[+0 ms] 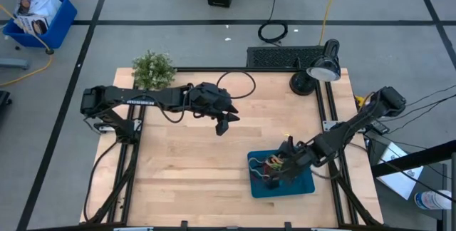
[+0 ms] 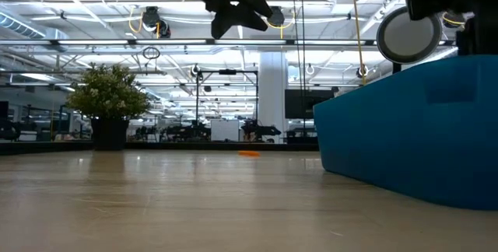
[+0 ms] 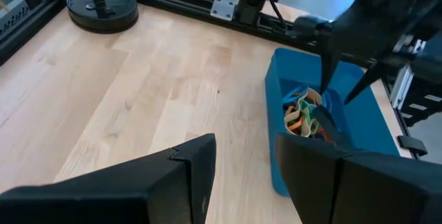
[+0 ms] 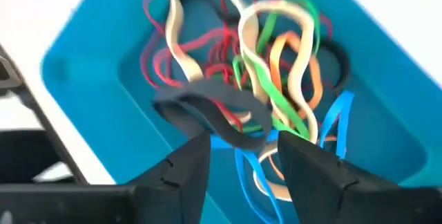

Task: Pick and place rubber bands into bin
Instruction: Put the orange rubber band into the blue bin

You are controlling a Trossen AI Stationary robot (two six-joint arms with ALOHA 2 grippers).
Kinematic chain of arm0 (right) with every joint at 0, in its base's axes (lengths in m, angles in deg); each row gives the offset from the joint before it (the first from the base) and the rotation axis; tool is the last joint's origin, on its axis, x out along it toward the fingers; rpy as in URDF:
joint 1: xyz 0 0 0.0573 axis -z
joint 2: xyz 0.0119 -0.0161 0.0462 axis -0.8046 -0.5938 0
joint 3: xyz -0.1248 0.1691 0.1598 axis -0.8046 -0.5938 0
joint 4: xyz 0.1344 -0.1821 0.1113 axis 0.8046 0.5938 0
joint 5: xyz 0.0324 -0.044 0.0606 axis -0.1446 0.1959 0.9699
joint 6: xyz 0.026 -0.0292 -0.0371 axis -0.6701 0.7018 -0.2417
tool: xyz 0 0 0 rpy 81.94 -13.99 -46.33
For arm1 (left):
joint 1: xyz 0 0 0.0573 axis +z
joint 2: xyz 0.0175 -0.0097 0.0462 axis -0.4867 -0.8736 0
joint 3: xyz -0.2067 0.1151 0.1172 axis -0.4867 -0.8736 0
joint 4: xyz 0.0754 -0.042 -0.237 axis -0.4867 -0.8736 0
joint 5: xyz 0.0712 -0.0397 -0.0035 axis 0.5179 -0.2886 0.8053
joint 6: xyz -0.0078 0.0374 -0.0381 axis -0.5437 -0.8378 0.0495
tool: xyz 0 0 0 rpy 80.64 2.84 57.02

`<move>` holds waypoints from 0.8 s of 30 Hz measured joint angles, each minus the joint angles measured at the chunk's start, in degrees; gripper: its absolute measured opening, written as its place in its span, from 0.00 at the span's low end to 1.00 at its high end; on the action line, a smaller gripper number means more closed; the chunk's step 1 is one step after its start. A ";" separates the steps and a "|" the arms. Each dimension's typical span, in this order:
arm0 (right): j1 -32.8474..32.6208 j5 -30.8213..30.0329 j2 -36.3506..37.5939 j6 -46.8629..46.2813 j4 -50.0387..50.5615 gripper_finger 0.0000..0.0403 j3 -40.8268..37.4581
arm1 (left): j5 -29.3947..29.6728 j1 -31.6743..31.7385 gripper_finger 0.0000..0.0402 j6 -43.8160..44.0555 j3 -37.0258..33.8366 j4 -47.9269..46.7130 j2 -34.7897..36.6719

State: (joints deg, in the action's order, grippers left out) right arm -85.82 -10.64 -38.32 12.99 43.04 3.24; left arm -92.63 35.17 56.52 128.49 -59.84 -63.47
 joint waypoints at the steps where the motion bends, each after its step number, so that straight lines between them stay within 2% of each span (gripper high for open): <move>1: 0.00 -1.16 1.18 -0.26 -0.09 0.42 0.00 | 0.00 0.00 0.38 -0.01 0.00 -0.17 0.00; 11: 0.00 -10.44 11.51 7.27 -5.39 0.41 0.00 | 0.00 0.65 0.38 -0.49 0.00 -2.88 0.02; 16: 0.01 -12.61 14.07 10.57 -8.50 0.41 0.00 | 0.00 1.73 0.38 -1.73 0.00 -3.30 0.02; 20: 0.02 -18.49 15.23 13.87 -11.64 0.41 0.00 | -0.02 3.39 0.38 -4.75 0.00 -3.30 0.01; 24: 0.04 -22.17 15.35 18.06 -14.07 0.41 0.00 | -0.15 6.33 0.38 -2.61 0.03 -3.77 -0.99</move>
State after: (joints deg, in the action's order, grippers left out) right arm -85.78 -32.81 -22.97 31.06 28.97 3.24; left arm -92.79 41.50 53.91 128.52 -63.61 -64.46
